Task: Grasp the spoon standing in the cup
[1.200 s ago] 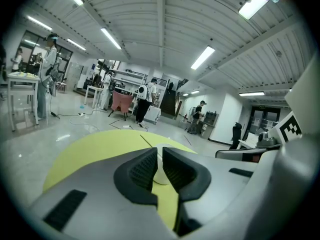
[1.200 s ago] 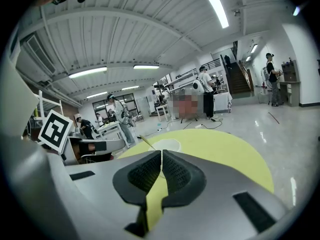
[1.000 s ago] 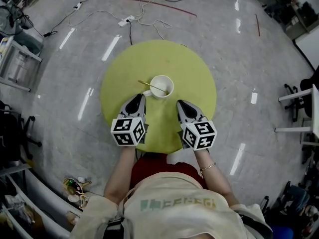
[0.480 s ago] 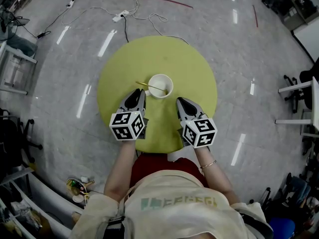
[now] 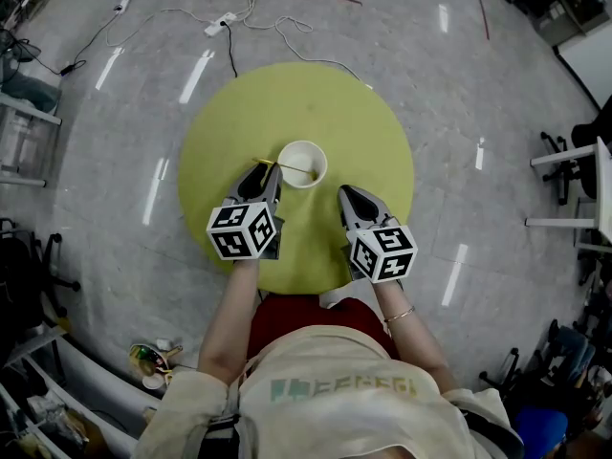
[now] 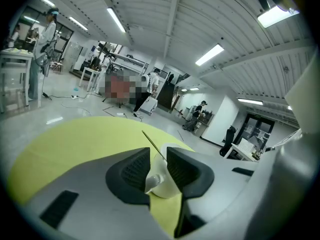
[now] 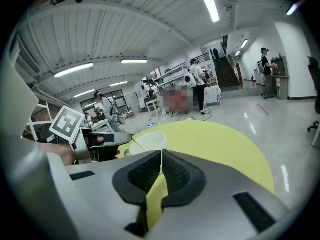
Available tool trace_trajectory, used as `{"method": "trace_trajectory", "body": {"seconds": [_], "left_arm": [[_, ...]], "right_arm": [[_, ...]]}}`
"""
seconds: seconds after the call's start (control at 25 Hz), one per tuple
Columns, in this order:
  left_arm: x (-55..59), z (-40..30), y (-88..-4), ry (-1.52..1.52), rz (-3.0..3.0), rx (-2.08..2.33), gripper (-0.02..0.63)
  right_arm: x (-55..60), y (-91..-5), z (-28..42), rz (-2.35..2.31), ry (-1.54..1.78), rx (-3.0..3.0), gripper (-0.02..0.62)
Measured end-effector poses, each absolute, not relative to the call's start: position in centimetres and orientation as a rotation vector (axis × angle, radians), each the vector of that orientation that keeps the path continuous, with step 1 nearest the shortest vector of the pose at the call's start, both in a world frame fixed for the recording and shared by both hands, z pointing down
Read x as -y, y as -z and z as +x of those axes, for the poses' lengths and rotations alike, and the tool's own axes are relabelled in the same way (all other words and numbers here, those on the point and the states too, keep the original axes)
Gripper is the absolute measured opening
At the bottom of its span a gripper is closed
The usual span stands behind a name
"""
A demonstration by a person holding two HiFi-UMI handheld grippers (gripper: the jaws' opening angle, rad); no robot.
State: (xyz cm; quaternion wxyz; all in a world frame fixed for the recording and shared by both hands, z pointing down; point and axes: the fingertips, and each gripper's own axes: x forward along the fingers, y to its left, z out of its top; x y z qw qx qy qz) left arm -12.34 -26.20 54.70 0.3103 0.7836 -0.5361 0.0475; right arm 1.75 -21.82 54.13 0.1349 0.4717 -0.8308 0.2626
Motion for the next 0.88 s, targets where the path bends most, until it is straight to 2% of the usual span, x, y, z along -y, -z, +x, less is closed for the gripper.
{"method": "trace_trajectory", "body": {"seconds": [0.56,0.88], "left_arm": [[27.8,-11.8,-55.2,-0.143,2.059,1.404,0.094],[27.7,-11.4,-54.6,-0.130,2.076,1.391,0.072]], "right_arm": [[22.4,-55.0,2.4,1.386,-0.786,2.383,0.038],[22.4,-54.6,2.7,1.395,-0.775,2.389,0.038]]}}
